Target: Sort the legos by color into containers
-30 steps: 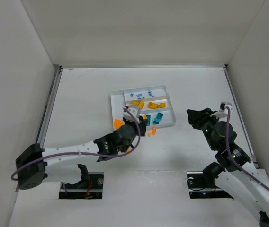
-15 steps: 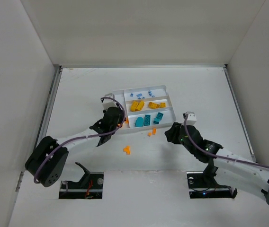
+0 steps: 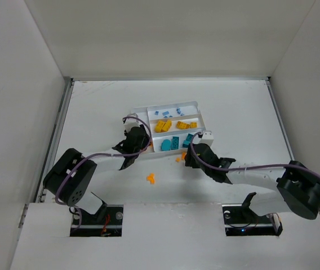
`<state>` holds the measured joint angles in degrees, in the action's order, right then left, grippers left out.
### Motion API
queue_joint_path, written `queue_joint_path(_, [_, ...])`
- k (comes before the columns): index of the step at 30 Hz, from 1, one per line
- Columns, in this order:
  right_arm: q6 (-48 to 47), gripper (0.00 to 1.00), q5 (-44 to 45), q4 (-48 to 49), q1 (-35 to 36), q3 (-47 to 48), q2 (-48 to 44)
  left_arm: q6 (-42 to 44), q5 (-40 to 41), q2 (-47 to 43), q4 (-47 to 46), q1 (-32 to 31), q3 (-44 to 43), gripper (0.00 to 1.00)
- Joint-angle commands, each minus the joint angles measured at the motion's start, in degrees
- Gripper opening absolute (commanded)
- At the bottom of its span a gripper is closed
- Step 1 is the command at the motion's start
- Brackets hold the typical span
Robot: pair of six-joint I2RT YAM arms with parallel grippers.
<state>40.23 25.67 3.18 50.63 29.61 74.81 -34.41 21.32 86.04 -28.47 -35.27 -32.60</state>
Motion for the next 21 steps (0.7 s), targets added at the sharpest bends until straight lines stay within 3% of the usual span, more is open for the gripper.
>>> queue_joint_path(1, [-1.5,0.54,1.5,5.9,0.6,3.7,1.7,-0.1,0.2,-1.0,-3.9,0.9,-0.4,0.38])
queue_joint_path(5, [-2.2,0.54,1.3,6.2,0.7,5.8,4.9,0.9,0.2,-2.6,-4.7,0.9,0.2,0.44])
queue_joint_path(10, [-1.7,0.5,1.7,4.6,0.7,8.4,8.3,2.7,0.9,-6.7,-6.4,0.2,2.4,0.44])
queue_joint_path(21, [3.5,0.42,3.9,-8.8,0.3,15.2,13.6,3.3,1.2,-12.2,-8.3,-0.2,5.5,0.44])
